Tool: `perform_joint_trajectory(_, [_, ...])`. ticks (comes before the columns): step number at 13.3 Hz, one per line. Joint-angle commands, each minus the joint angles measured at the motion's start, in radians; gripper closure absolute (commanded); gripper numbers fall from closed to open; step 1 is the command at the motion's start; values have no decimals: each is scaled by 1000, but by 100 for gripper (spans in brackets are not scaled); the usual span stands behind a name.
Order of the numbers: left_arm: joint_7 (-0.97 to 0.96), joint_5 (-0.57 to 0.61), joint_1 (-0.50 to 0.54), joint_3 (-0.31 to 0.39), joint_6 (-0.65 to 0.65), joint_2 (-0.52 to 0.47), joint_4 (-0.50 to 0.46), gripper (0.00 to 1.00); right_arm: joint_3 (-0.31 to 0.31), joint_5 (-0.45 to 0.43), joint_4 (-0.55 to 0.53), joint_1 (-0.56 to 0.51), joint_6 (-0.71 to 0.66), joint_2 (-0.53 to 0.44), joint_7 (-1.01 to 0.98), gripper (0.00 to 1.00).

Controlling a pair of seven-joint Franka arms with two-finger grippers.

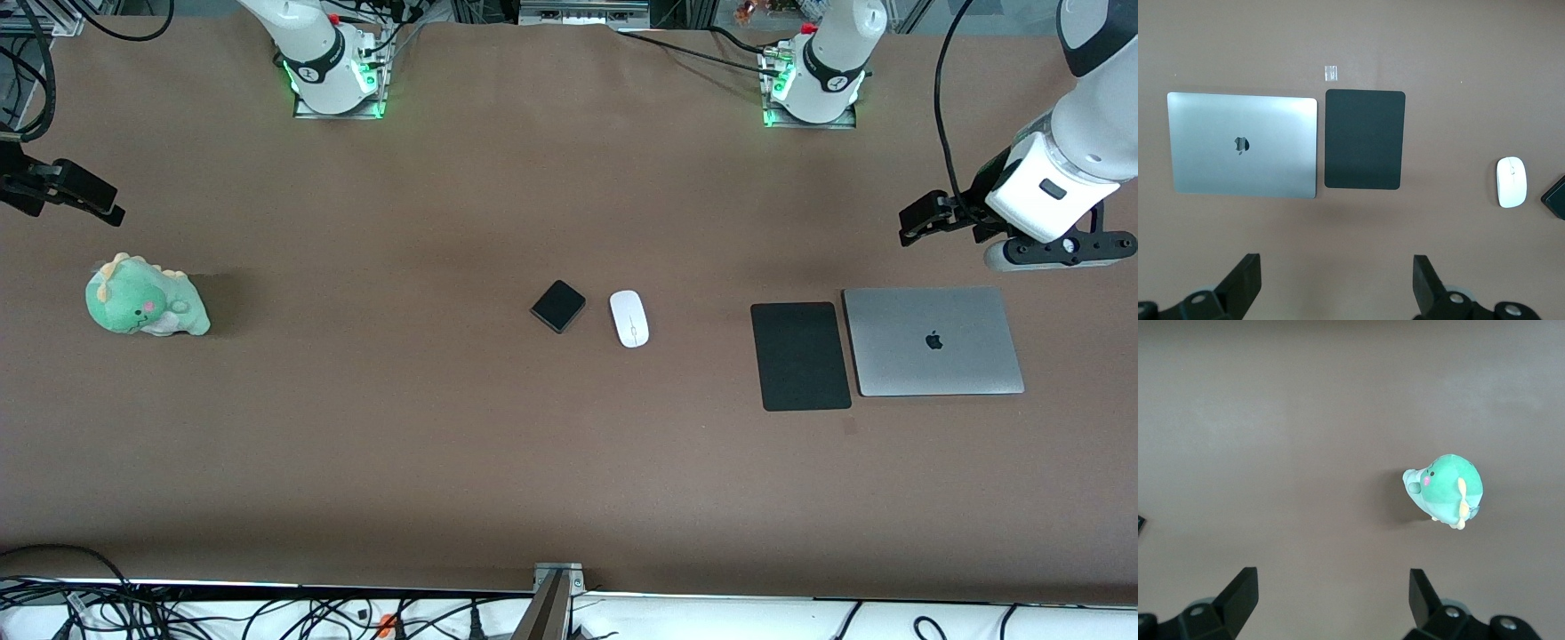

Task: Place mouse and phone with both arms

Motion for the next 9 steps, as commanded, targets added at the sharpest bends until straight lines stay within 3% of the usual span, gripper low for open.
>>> perform_joint_trajectory(1, [0,-13,2,-1,-15,10,31,0,7,21,21,-10,-6,8,-10,0])
perform_joint_trajectory(9, [10,-10,2,-5,-14,12,31,0,7,21,19,-9,-12,8,-10,0])
